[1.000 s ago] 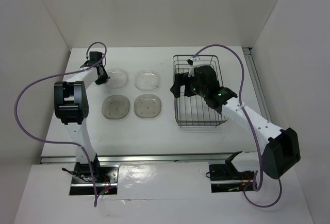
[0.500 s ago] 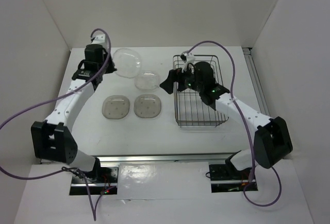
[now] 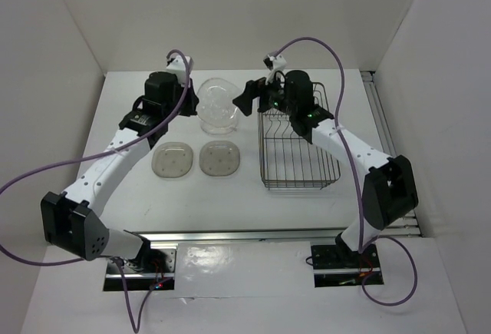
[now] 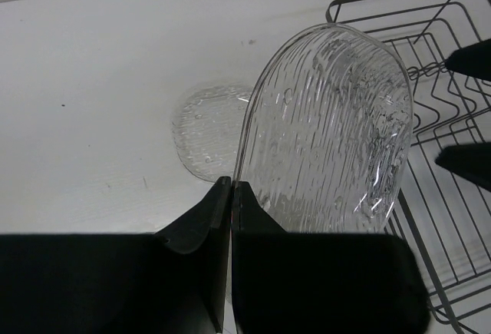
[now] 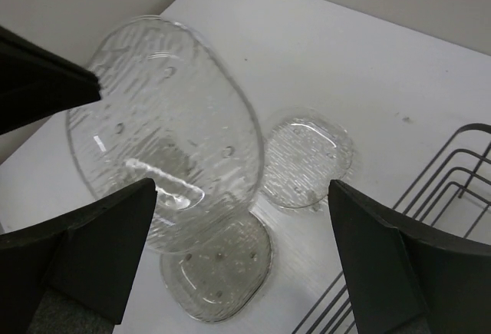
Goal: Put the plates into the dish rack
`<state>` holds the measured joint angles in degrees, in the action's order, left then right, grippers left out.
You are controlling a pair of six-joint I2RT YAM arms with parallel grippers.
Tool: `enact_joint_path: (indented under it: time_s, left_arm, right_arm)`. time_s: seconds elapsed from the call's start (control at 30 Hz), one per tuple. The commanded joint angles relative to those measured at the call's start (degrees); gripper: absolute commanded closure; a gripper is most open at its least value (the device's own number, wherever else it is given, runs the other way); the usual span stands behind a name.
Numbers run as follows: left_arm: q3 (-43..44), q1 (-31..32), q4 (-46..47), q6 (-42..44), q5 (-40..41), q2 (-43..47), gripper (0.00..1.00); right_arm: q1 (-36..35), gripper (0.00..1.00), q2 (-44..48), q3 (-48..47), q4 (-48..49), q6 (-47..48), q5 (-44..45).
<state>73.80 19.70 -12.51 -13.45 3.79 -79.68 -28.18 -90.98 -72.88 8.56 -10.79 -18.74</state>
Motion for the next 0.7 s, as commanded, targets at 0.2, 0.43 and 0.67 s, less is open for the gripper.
enact_joint_path:
  time_s: [0.2,0.43,0.67]
  left_arm:
    - [-1.0,0.2,4.6,-1.4,-10.1,5.2,1.0]
    - [-1.0,0.2,5.8,-1.9,-13.8,4.1,1.0]
    - [-1.0,0.2,5.8,-1.9,-12.7,3.0,1.0]
  right_arm:
    - [4.3,0.06,-4.6,-2.0,6.3,-1.2,-7.4]
    - [5.3,0.34,-5.7,-1.5,11.9,-4.8,-19.8]
    - [5.3,0.93,-7.9,-0.8,18.0,-10.4,-25.9]
